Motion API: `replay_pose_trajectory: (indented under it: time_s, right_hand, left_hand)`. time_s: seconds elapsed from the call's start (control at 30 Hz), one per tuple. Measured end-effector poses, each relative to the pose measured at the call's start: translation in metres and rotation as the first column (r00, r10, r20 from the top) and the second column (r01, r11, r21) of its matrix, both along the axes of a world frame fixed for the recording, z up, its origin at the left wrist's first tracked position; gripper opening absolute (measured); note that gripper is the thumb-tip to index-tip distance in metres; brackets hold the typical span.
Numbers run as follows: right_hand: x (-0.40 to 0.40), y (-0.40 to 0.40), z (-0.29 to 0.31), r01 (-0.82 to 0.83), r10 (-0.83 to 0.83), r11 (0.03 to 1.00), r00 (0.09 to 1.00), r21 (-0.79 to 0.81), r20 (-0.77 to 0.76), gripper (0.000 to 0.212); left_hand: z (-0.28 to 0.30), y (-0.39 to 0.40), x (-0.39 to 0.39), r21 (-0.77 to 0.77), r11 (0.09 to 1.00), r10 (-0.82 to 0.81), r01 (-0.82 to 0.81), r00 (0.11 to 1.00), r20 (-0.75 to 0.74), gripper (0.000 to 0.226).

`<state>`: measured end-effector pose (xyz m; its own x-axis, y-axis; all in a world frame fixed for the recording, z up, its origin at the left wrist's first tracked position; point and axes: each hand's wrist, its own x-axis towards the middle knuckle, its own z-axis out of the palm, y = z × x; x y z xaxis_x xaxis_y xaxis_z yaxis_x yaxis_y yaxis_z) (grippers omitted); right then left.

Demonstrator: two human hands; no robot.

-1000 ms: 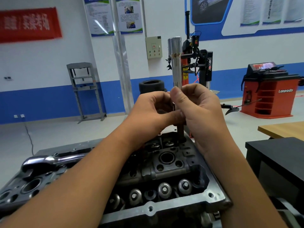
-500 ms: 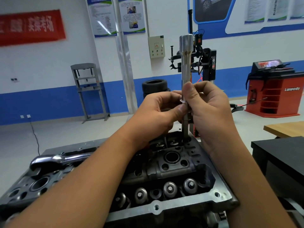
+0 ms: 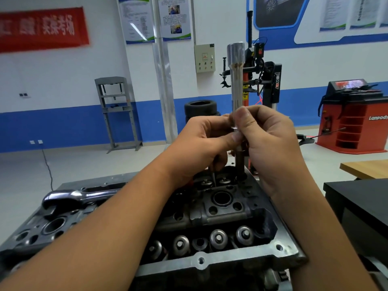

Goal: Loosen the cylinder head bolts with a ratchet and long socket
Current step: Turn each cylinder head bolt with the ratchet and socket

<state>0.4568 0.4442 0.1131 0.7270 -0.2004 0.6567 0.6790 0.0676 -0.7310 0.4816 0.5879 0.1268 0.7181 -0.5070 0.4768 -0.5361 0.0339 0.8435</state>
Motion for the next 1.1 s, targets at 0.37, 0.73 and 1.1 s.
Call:
replay_pose_trajectory:
  time_s: [0.37,0.73,1.1]
  right_hand:
    - [0.0006,0.0003,-0.0001,-0.021,0.021,0.999,1.000,0.048,-0.008,0.027]
    - [0.0026,-0.0011,-0.0016,-0.029,0.030,0.997,0.999,0.077,-0.017,0.042]
    - [0.0013,0.0003,-0.0010,-0.029,0.029,0.997,1.000,0.068,-0.008,0.036]
  left_hand:
    - [0.0019,-0.0007,-0.0027,0.007,1.000,0.014,-0.014,1.000,-0.012,0.022]
    - [0.0018,-0.0012,-0.0026,-0.005,1.000,0.028,-0.028,1.000,-0.004,0.023]
    - [0.0013,-0.0002,-0.0004,0.030,0.996,0.080,-0.083,0.994,0.068,0.025]
